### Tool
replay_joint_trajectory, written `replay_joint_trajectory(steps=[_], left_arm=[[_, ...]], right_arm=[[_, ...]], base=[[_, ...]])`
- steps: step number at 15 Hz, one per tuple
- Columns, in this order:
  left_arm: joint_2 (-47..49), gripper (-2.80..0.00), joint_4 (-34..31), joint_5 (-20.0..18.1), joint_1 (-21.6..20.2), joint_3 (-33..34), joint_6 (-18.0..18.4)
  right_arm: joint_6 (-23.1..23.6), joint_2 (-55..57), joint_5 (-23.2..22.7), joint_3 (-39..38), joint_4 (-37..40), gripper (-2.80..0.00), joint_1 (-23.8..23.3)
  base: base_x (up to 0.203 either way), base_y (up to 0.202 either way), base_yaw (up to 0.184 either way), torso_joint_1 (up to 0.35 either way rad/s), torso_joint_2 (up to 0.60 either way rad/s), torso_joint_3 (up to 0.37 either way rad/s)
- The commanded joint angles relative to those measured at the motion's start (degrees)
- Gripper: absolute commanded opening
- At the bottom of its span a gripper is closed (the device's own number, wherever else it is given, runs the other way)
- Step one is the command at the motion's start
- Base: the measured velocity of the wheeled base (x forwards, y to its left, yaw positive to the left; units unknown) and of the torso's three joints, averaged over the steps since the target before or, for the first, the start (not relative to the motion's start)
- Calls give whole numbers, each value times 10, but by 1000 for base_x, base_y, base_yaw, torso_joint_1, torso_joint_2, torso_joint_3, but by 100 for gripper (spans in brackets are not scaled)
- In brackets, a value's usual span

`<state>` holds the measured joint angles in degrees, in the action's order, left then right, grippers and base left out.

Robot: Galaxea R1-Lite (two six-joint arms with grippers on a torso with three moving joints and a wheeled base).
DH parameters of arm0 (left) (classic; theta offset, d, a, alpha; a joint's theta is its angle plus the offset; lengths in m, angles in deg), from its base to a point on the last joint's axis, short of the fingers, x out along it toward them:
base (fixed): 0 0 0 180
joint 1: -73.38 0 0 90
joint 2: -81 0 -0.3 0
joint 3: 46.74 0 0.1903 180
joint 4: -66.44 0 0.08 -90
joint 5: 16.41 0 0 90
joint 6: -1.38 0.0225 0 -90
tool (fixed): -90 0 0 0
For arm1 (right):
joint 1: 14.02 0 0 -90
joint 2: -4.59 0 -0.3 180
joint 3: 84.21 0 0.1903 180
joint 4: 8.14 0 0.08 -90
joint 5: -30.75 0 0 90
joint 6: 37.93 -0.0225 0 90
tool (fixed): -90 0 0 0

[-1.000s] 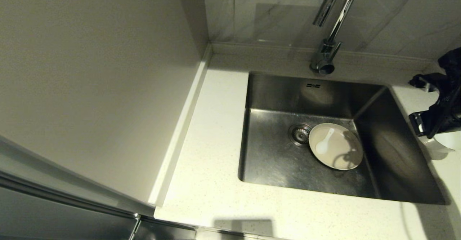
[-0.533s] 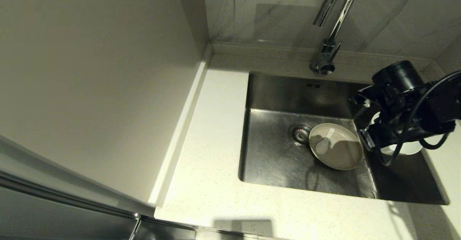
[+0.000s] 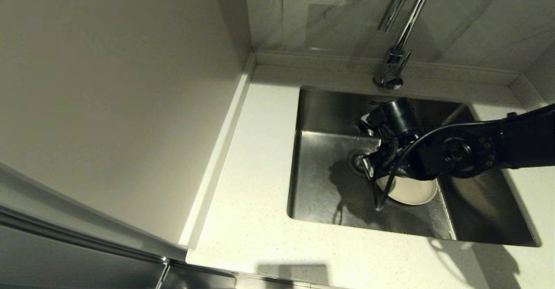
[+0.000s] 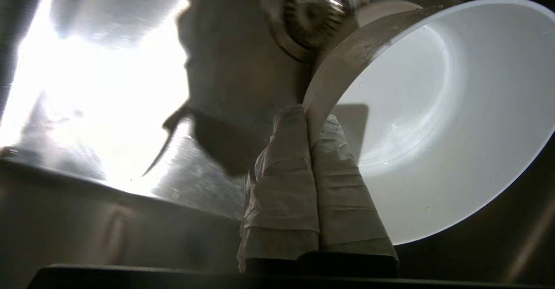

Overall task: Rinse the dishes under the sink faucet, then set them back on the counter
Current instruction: Put a bowl into the sink

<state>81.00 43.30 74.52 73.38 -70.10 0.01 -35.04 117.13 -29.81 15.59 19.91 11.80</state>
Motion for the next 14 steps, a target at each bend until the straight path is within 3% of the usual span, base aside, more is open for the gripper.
replay_joint_trajectory(steps=[1,5,10,14], left_arm=[[-2,-280,0,0,0,0,0],[-2,-280,0,0,0,0,0],[-2,-280,0,0,0,0,0],[-2,-280,0,0,0,0,0]], right_arm=[[0,46,3,1,-31,-280,26],[-2,111,20,14,-101,-280,47],[-23,186,20,109,-107,-280,52],[-24,213,21,137,-109,-280,53]], base=[[0,0,0,0,0,0],[0,0,0,0,0,0],[0,0,0,0,0,0],[0,0,0,0,0,0]])
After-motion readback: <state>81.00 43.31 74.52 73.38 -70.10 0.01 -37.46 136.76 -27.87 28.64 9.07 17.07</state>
